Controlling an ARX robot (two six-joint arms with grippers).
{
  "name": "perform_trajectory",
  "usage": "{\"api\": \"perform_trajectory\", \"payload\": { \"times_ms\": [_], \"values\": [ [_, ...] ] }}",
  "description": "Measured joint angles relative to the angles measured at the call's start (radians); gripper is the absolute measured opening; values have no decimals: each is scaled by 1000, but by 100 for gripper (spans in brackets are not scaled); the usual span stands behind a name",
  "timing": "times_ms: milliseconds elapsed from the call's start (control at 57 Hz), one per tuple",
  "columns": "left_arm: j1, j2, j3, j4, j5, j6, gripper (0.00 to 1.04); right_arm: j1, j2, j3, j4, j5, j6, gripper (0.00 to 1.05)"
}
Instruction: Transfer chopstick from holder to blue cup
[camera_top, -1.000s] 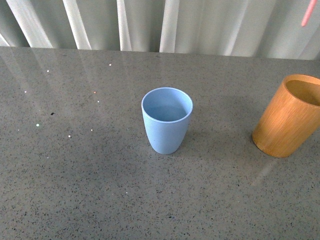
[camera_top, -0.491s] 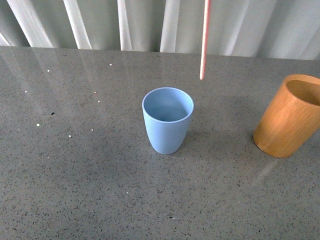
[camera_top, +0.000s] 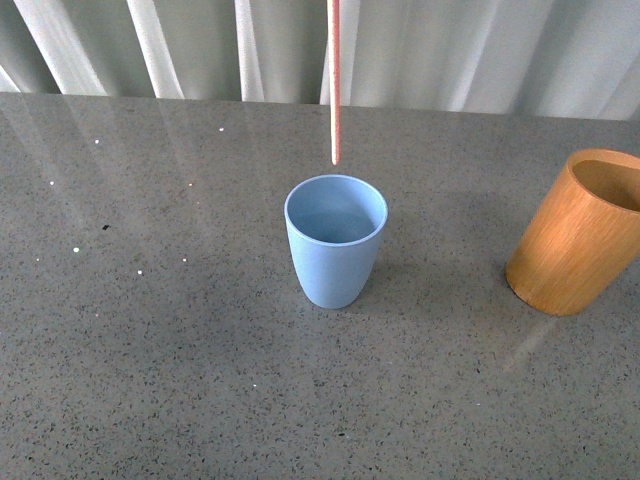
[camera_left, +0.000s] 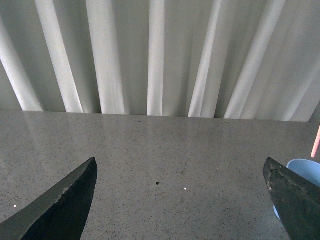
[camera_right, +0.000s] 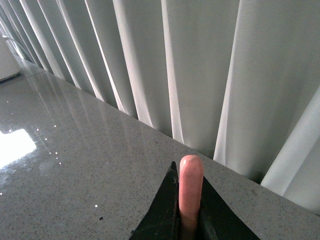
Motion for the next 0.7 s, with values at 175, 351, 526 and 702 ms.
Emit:
{"api": "perform_trajectory", "payload": {
  "times_ms": [175,351,526,702],
  "values": [
    [0,0,0,0,0,0,98,12,26,0,18,10,0,2],
    [0,0,0,0,0,0,98,16,59,-1,45,22,8,2],
    [0,0,0,0,0,0,98,16,80,-10,64,23,16,2],
    [0,0,0,0,0,0,98,15,103,-12,79,24,20,2]
  ]
}}
